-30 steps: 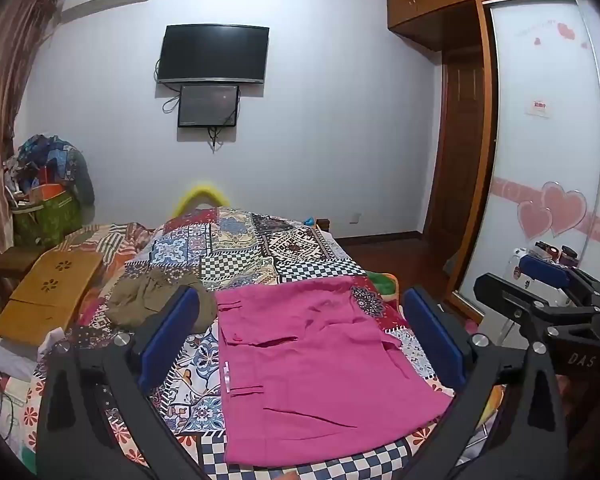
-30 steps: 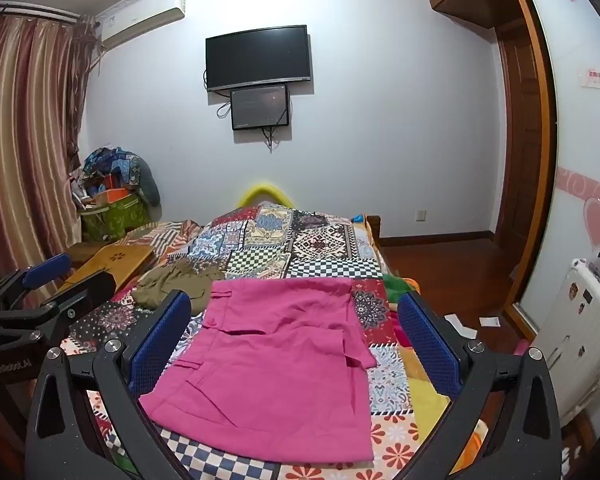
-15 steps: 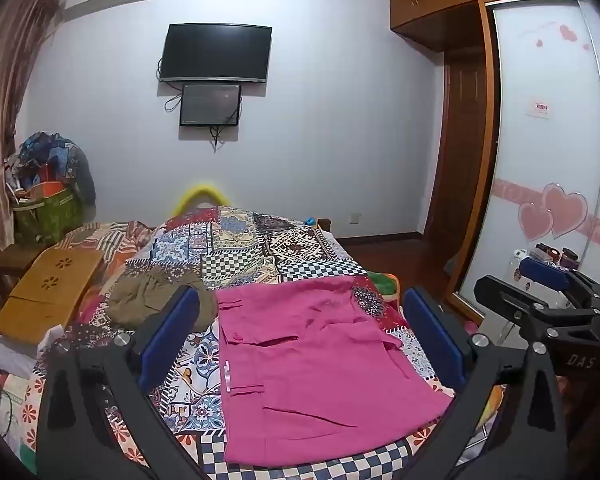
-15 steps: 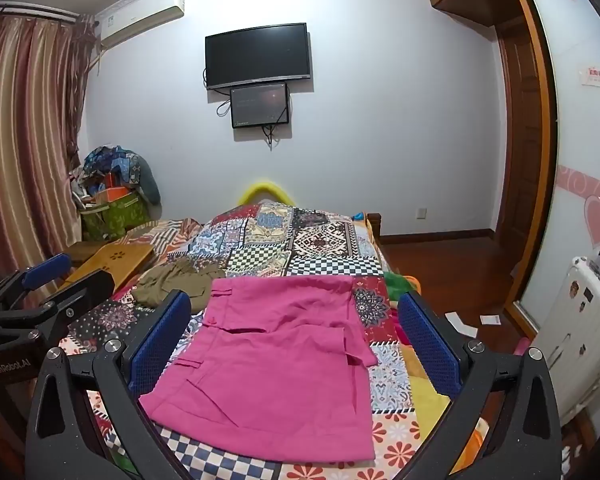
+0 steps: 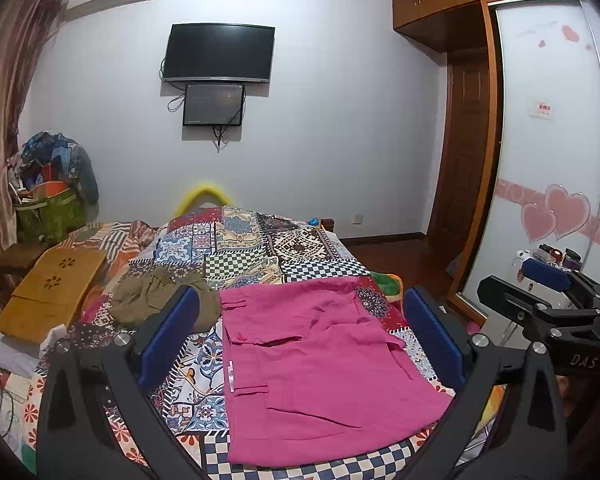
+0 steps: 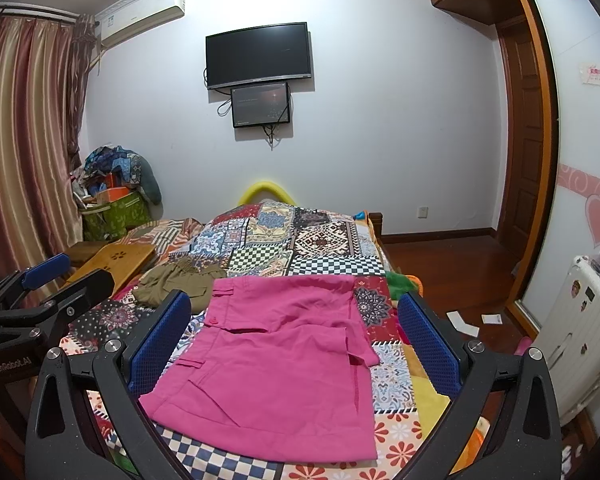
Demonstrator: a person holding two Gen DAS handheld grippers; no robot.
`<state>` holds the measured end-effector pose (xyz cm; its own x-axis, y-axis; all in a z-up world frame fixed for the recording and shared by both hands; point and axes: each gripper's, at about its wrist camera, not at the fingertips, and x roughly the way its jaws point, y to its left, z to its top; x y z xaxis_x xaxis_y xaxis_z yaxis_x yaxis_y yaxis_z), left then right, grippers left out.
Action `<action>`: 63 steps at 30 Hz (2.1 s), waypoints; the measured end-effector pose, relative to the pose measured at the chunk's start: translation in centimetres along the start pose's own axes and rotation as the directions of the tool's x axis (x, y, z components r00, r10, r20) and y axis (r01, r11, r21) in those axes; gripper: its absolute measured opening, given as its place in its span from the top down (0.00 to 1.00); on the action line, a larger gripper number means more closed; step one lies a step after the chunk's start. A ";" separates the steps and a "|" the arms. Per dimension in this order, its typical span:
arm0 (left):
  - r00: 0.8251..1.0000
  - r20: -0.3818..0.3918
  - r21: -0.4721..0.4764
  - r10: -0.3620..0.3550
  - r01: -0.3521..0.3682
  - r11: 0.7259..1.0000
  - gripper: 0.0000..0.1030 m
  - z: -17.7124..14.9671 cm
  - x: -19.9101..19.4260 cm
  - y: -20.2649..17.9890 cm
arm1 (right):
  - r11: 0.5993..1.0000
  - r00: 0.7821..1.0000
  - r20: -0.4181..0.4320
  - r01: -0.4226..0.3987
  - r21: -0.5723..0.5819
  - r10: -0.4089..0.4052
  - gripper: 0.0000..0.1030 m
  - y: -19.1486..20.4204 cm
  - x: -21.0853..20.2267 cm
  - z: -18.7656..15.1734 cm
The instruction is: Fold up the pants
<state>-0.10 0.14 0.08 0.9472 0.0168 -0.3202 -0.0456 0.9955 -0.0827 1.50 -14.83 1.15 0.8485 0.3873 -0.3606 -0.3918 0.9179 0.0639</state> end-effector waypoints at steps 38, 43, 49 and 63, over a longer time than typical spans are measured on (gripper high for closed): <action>1.000 0.003 -0.003 0.005 -0.005 1.000 0.00 0.3 -0.3 0.4 | 1.000 1.000 -0.008 -0.008 0.002 0.008 0.00 0.3 -0.1 -0.3; 1.000 0.002 -0.005 0.005 -0.005 1.000 0.00 0.3 -0.2 0.4 | 1.000 1.000 -0.009 -0.009 0.003 0.009 0.00 0.3 0.0 -0.3; 1.000 -0.001 -0.005 0.005 -0.005 1.000 0.00 0.1 -0.1 0.4 | 1.000 1.000 -0.014 -0.009 0.006 0.009 0.00 0.2 0.1 -0.4; 1.000 -0.031 -0.004 -0.002 0.002 1.000 0.00 -0.4 2.0 0.4 | 1.000 0.999 -0.041 0.001 0.003 0.000 0.00 -0.4 1.7 -0.8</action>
<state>1.64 0.56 -0.94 0.9368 0.0122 -0.3496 -0.0455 0.9952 -0.0871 2.76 -14.61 -0.25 0.8334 0.3829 -0.3986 -0.3902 0.9183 0.0663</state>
